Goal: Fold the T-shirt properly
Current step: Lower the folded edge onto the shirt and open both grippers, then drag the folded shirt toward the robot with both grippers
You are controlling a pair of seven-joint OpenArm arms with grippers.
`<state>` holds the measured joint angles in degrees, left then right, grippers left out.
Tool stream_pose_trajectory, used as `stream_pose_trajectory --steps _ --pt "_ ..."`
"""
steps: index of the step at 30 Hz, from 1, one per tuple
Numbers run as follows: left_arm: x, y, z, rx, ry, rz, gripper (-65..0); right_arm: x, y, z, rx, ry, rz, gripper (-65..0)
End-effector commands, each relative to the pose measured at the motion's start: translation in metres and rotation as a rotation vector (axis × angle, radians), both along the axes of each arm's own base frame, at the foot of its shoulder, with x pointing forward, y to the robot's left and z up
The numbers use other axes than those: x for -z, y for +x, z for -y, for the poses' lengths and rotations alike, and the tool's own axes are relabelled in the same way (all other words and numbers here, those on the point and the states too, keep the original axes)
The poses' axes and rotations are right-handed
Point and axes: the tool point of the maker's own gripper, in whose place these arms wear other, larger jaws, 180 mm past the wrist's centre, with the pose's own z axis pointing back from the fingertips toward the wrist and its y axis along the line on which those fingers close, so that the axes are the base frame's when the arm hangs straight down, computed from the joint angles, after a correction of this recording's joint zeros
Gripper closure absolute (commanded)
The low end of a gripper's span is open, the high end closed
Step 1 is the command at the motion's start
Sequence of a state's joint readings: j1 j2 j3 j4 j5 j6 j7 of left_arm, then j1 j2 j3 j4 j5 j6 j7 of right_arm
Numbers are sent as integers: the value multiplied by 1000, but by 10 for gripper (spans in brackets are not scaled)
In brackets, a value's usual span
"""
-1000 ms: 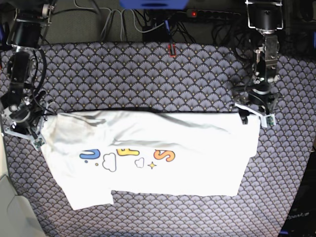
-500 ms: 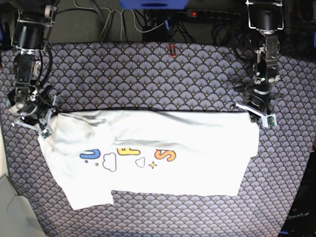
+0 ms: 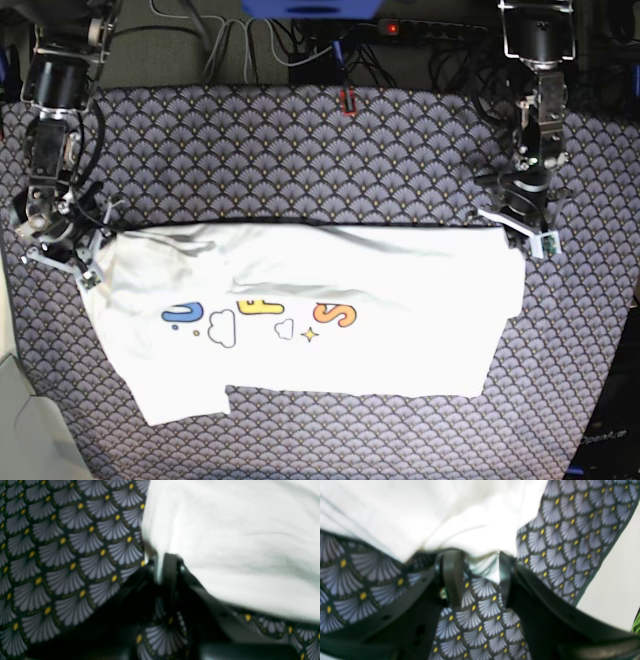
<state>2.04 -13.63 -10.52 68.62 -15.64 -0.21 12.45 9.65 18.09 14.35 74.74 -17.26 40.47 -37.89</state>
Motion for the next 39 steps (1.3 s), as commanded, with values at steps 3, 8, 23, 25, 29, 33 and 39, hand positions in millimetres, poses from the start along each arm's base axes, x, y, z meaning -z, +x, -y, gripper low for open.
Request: stream_pose_trajectory --steps 3,8,23,25,29,33,39 --pt "-5 3 -4 2 10 3 -22 -12 22 9 21 12 40 -248" --pt "-5 3 -4 3 10 3 -22 0 24 8 30 50 18 -248" --pt "-5 2 -3 8 13 2 -22 12 7 13 29 42 -13 0" --pt "-5 2 -3 10 12 1 -22 17 0 15 29 38 -27 0" --pt "-2 -3 -3 9 8 -7 -22 10 -10 14 5 8 -7 0" --pt "-7 -5 0 17 12 6 -22 -6 -18 7 -32 -33 35 0" --pt "-19 -17 2 34 33 29 -22 -6 -34 3 -56 -56 29 0"
